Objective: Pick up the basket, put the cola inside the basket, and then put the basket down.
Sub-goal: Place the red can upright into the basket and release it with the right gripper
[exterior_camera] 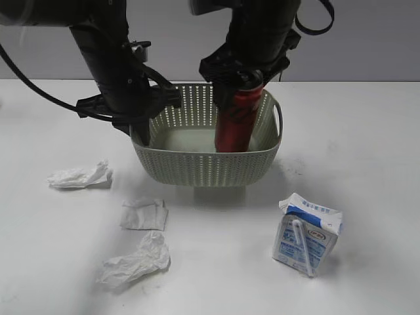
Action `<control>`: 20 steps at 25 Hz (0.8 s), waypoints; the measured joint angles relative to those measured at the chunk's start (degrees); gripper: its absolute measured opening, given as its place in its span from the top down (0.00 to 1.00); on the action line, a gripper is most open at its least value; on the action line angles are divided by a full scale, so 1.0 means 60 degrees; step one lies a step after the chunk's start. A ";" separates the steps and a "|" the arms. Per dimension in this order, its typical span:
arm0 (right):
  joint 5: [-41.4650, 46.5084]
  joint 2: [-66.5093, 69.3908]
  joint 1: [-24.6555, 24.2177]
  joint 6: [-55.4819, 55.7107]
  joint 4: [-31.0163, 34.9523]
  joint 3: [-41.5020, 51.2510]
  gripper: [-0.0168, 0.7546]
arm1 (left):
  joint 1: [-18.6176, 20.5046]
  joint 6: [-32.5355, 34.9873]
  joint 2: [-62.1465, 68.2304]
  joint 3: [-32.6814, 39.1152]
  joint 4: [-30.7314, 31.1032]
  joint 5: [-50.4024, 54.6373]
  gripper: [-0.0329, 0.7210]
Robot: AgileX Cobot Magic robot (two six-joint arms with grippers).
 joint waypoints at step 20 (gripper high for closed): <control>-0.0067 -0.0807 -0.0058 0.0199 0.0844 -0.0158 0.13 | 0.0000 0.0000 0.0026 0.0000 0.0020 0.0326 0.95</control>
